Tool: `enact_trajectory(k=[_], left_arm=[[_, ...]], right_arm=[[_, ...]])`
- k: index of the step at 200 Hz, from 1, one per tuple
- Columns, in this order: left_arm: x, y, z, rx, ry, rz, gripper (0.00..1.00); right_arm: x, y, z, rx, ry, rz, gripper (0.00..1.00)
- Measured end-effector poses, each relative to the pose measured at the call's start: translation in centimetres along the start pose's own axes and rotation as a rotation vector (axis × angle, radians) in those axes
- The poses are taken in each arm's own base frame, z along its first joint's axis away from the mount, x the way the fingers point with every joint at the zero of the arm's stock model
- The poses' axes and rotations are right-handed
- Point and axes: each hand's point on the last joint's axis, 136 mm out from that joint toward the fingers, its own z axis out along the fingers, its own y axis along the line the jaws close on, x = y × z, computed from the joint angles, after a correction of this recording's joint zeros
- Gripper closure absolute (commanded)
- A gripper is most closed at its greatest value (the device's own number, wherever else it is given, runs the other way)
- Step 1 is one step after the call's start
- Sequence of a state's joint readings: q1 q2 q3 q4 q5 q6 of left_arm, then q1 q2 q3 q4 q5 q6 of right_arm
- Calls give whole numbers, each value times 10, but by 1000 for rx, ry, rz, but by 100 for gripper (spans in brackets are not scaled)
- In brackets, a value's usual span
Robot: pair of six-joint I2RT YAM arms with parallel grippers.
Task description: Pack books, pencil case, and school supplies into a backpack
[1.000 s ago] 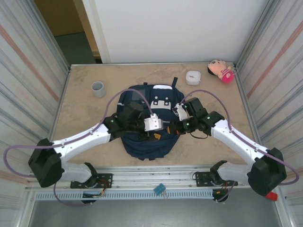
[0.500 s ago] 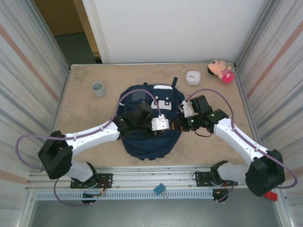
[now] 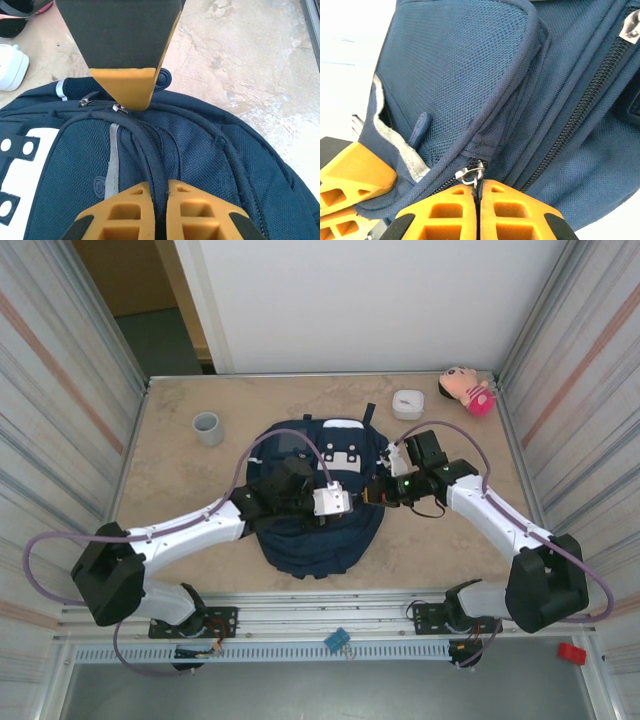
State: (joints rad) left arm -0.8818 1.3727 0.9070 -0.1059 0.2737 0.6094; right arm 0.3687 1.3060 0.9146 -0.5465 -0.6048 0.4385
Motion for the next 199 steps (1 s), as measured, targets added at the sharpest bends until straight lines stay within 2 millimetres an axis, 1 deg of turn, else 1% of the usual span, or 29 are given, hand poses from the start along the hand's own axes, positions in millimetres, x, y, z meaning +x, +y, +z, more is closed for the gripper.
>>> enact_trajectory(k=[6,12,19,22,26,33,39,48,55,63,73,83,94,103,110,123,135,139,148,158,165,174,184,189,199], left_arm=[[0,1,-2,-4,-3,-2,95],[0,2,-4,-7,-7,-3,88],[0,3,-6,-10,-10,-4,77],[0,3,-6,-12,-10,-8,71],[0,3,-7,-9,-14,-9,64],[-1,1,-10,-3,-18,-20,52],[-2,1,-12,-3,-22,-38,44],[-5,2,-15,-9,-30,-66,35],[-7,4,-18,-15,-30,-95,30],[-8,7,-20,-29,-24,-142,25],[-9,15,-24,-56,-6,-197,21],[-13,26,-31,-96,14,-273,17],[-20,43,-43,-153,27,-357,15],[-28,60,-55,-210,20,-439,13],[-29,72,-65,-251,12,-503,12],[-21,92,-85,-330,6,-638,11],[2,106,-103,-405,22,-783,11],[10,108,-106,-421,29,-821,11],[33,112,-112,-460,47,-920,11],[59,109,-112,-487,76,-1013,13],[78,102,-109,-496,105,-1068,15],[101,88,-102,-495,150,-1131,22],[124,71,-92,-480,199,-1174,26],[135,62,-86,-469,222,-1202,27],[154,46,-76,-451,259,-1245,31]], right_arm=[[0,2,0,-9,0,-4,100],[-1,4,0,-22,1,-8,100],[-1,6,-1,-36,0,-13,87],[-1,8,-1,-42,1,-15,82],[-2,8,-1,-42,-3,-15,72],[-6,3,-2,-26,-15,-5,58],[-10,-5,-3,-5,-31,9,47],[-17,-14,-6,24,-53,28,36],[-22,-19,-9,48,-71,41,29],[-26,-22,-14,77,-83,44,24],[-31,-22,-21,114,-98,58,21],[-39,-18,-31,148,-120,62,19],[-50,-10,-45,176,-155,64,15],[-59,-3,-54,189,-185,56,13],[-65,2,-60,201,-208,49,13],[-66,9,-61,221,-217,28,14],[-60,11,-50,234,-182,18,16],[-58,10,-46,237,-168,18,17],[-51,8,-32,244,-124,23,18],[-43,3,-15,253,-74,34,20],[-35,-3,-2,266,-32,42,23],[-25,-13,13,286,15,56,32],[-13,-26,28,309,59,82,44],[-7,-34,34,327,78,93,48],[2,-53,47,361,100,121,51]])
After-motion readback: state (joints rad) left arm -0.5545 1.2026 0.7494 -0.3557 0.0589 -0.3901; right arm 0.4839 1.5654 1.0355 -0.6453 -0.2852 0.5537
